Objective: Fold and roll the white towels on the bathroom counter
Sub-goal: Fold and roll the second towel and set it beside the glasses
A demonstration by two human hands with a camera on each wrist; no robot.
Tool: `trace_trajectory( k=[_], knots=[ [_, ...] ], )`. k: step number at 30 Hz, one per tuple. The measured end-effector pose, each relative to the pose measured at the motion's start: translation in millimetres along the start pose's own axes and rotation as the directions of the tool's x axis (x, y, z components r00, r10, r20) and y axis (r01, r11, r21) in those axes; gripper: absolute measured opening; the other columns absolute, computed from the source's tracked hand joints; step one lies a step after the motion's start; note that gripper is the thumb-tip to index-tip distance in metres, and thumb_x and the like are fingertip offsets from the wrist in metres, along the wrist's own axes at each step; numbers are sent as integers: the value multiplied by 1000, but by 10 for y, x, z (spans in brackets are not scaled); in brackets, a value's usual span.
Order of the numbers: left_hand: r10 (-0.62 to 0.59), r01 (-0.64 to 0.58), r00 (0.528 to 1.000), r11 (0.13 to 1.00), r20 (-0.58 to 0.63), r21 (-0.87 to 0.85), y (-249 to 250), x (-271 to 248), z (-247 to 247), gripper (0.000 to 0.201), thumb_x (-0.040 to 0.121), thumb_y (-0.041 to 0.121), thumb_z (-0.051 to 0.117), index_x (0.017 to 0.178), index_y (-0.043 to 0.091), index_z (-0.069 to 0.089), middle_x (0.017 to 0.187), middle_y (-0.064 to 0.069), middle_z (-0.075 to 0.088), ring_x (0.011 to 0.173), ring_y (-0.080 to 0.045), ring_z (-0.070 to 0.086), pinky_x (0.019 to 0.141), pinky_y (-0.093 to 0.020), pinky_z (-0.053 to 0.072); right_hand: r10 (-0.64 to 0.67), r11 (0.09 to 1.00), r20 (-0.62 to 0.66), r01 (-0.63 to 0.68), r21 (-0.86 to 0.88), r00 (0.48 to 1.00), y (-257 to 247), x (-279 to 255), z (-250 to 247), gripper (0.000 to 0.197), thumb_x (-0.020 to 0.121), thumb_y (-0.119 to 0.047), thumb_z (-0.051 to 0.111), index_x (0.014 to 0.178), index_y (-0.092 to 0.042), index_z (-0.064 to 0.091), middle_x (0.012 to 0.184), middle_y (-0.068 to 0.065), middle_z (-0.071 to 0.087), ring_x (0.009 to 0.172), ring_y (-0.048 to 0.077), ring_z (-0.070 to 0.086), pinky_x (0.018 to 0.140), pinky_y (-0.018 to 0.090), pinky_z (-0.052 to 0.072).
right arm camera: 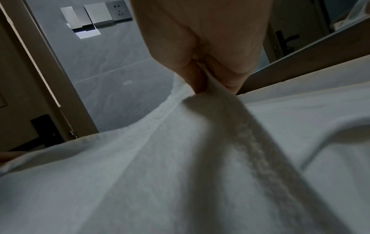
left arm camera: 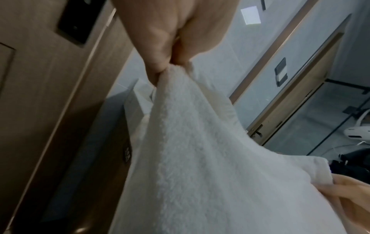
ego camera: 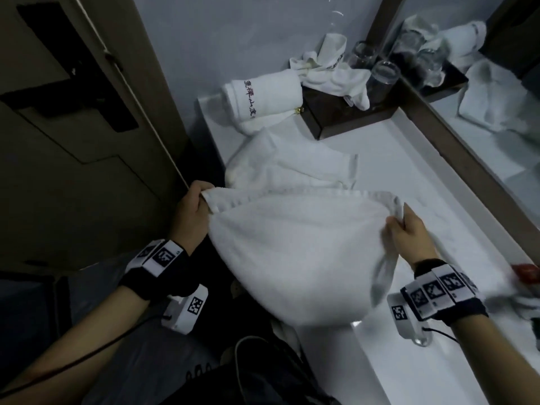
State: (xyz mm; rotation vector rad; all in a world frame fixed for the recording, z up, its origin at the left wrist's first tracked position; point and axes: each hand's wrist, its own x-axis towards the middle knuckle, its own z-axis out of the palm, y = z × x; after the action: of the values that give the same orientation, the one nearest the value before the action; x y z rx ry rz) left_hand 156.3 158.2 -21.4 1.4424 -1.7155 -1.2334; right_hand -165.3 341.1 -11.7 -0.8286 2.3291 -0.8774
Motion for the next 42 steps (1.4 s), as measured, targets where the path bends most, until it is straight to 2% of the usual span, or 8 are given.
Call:
trace_trajectory(
  k=[8,14,21,26,30,34,38,42],
  knots=[
    [14,-14,1000,999,-2,44,469,1040,328,23,93,27,51,97,4,54,90,-9,55,85,-20,51,74,-30,38,19,991,-144,1,136,989,-449,1078,101,30,95,-33,45,70,-17,40,63,-1,38,59,17,37,56,27,33],
    [47,-66,985,992,169,106,500,1342,716,18,92,17,52,97,3,62,88,-12,57,81,-17,51,70,-15,40,98,994,-115,-92,61,988,-418,1546,218,30,95,-26,42,68,-13,41,70,6,49,80,25,46,71,33,32],
    [-76,-220,835,862,545,457,464,1616,1043,51,77,19,70,122,11,48,99,-4,38,87,-24,52,76,-25,39,279,947,67,-263,-185,958,-328,1635,384,42,88,-40,56,115,-8,54,113,19,60,110,35,55,80,30,35],
    [-123,-156,852,868,509,471,404,1806,1082,69,74,16,72,130,17,32,127,-9,47,113,-28,52,90,-35,43,353,934,124,-340,-114,928,-373,1627,471,71,79,-55,62,137,-17,43,132,17,50,117,33,52,95,34,41],
    [-181,-189,807,822,562,537,361,1968,1018,53,73,21,72,116,17,42,101,3,49,100,-22,54,87,-36,45,392,919,125,-395,-8,911,-458,1604,558,79,77,-57,63,140,-18,38,142,14,38,124,31,46,104,34,37],
    [-170,-228,834,760,525,609,357,2053,936,51,66,23,75,101,13,39,94,-1,41,85,-23,46,71,-34,43,448,850,251,-496,177,858,-558,1601,624,79,67,-58,73,131,-17,51,128,5,58,113,24,56,100,39,45],
    [-160,-234,806,798,570,555,353,2089,798,45,66,22,78,88,16,39,89,-3,48,84,-21,47,66,-28,31,413,885,333,-459,72,848,-620,1637,569,40,74,-30,76,105,-8,64,101,8,66,96,28,63,76,32,51],
    [-132,-206,802,854,582,478,471,2167,546,50,69,26,79,111,11,57,94,-2,57,88,-18,52,67,-20,32,381,915,246,-401,37,891,-627,1729,377,27,81,-13,69,105,-1,63,86,8,67,80,25,62,69,28,48]
  ],
)
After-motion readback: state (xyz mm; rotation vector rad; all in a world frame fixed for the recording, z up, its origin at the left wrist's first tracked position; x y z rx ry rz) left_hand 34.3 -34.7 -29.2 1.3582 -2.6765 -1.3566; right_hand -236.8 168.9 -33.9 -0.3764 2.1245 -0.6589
